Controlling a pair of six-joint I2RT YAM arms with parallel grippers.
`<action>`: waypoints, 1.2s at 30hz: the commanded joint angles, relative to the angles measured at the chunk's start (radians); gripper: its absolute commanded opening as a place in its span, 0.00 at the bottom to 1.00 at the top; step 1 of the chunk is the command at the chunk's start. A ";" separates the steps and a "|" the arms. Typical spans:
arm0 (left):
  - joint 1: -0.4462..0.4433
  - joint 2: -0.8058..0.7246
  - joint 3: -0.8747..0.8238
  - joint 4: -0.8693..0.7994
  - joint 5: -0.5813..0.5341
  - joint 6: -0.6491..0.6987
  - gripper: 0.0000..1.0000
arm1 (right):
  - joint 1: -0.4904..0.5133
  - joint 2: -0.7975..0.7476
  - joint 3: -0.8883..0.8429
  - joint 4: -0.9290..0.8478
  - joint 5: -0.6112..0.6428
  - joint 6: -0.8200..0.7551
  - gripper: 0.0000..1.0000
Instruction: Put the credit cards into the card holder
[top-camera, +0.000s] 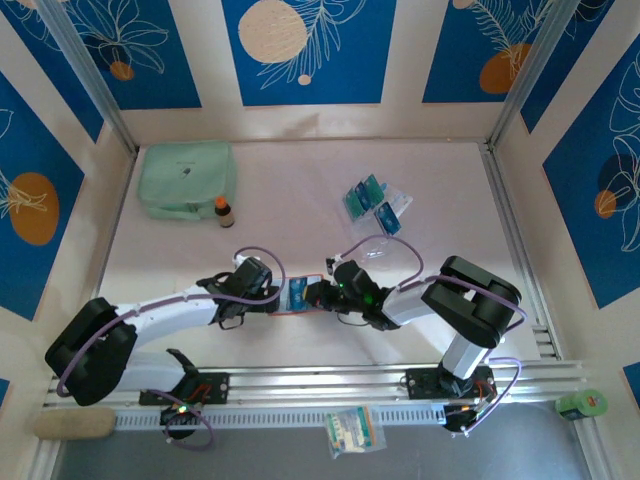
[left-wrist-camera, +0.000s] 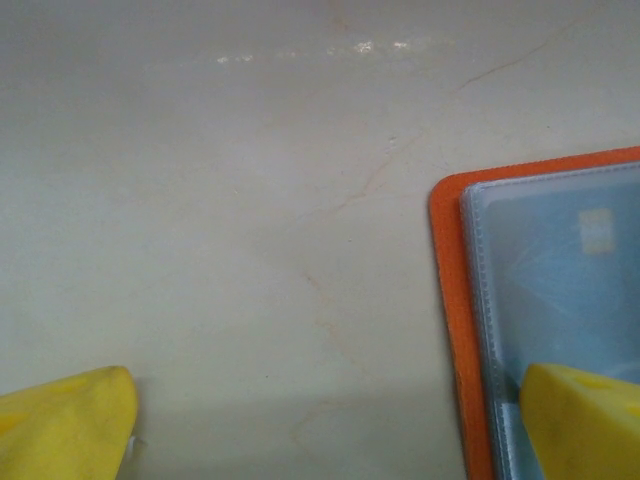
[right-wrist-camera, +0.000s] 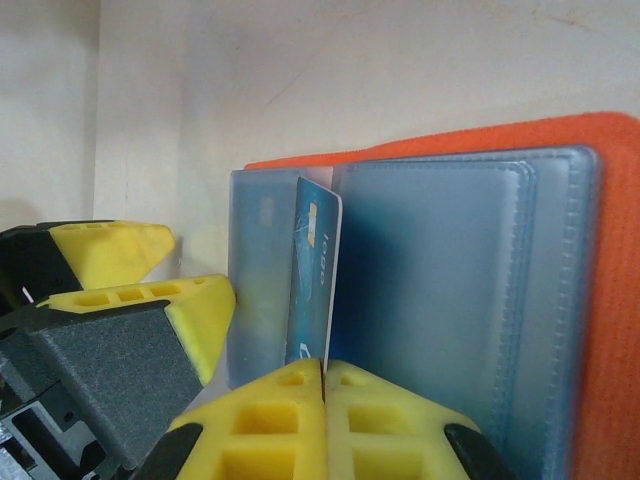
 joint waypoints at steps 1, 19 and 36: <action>-0.009 -0.008 -0.017 -0.024 -0.013 -0.015 0.98 | 0.012 0.000 -0.025 -0.043 0.004 0.009 0.00; -0.009 -0.004 -0.025 -0.011 -0.008 -0.018 0.98 | 0.014 0.049 0.044 -0.129 -0.044 0.018 0.00; -0.009 -0.014 -0.028 0.002 -0.009 -0.023 0.98 | -0.030 -0.020 0.226 -0.517 -0.138 -0.166 0.35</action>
